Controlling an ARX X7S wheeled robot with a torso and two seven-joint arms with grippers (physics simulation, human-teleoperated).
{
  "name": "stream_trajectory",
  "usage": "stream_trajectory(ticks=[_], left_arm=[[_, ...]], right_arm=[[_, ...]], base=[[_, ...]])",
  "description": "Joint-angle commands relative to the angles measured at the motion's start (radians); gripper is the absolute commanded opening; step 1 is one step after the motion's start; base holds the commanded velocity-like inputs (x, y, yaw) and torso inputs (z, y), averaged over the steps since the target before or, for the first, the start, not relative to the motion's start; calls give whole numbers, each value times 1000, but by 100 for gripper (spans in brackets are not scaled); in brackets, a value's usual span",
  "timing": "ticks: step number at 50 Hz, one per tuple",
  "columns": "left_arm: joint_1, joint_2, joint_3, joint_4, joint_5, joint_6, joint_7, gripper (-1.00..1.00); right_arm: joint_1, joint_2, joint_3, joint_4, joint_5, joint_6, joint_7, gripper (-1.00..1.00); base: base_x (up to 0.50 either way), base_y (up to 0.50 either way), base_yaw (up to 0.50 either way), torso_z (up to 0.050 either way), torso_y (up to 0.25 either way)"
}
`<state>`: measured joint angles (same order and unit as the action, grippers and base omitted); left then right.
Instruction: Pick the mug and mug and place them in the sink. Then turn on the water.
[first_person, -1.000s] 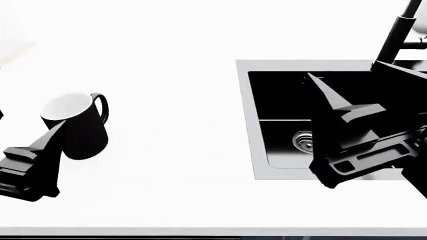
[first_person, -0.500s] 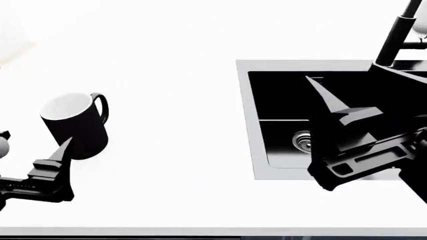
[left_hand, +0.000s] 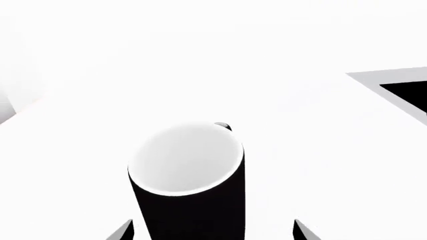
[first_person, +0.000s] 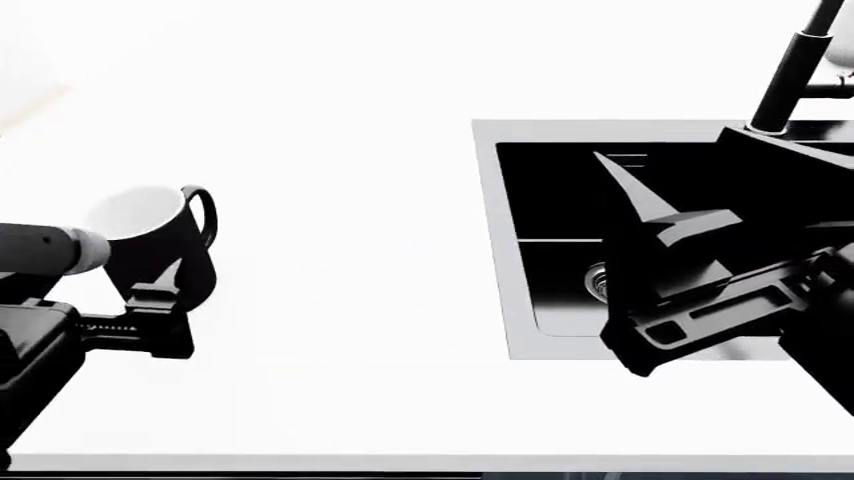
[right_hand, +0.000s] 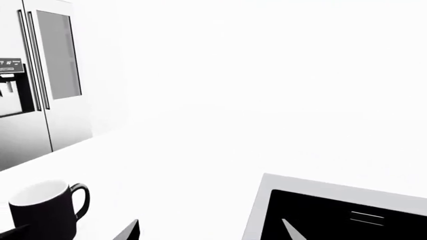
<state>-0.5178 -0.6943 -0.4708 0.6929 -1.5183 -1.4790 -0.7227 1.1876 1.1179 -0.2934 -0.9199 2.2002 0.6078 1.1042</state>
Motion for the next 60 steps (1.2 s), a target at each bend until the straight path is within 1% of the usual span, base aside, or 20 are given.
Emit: stream_trajectory(ticks=[1, 12, 24, 29, 37, 45, 46, 55, 60], left_arm=[[26, 12, 59, -17, 131, 42, 58, 100], [64, 8, 106, -43, 253, 112, 114, 100], [30, 41, 212, -100, 397, 209, 151, 100], [37, 52, 229, -117, 425, 236, 159, 100], [25, 79, 289, -155, 477, 273, 172, 100], [11, 93, 297, -161, 457, 269, 172, 100], [8, 93, 296, -160, 453, 268, 172, -100], [-13, 86, 256, -135, 388, 240, 147, -100], [-53, 79, 216, -118, 291, 192, 98, -100]], right_arm=[[-8, -4, 0, 0, -3, 2, -1, 100], [-17, -16, -5, 5, -16, 7, -3, 100], [-36, -25, -7, 7, -31, 11, -9, 100], [-38, -26, -6, 8, -31, 12, -12, 100], [-48, -23, -1, 8, -33, 12, -18, 100], [-58, -24, 3, 8, -40, 11, -20, 100], [-55, -27, 1, 9, -41, 13, -19, 100], [-38, -23, 3, 9, -21, 12, -12, 100], [-29, -14, 10, 4, -6, 9, -7, 100]], base=[[0, 0, 0, 0, 0], [0, 0, 0, 0, 0], [0, 0, 0, 0, 0], [0, 0, 0, 0, 0], [0, 0, 0, 0, 0], [0, 0, 0, 0, 0], [0, 0, 0, 0, 0], [0, 0, 0, 0, 0], [0, 0, 0, 0, 0]])
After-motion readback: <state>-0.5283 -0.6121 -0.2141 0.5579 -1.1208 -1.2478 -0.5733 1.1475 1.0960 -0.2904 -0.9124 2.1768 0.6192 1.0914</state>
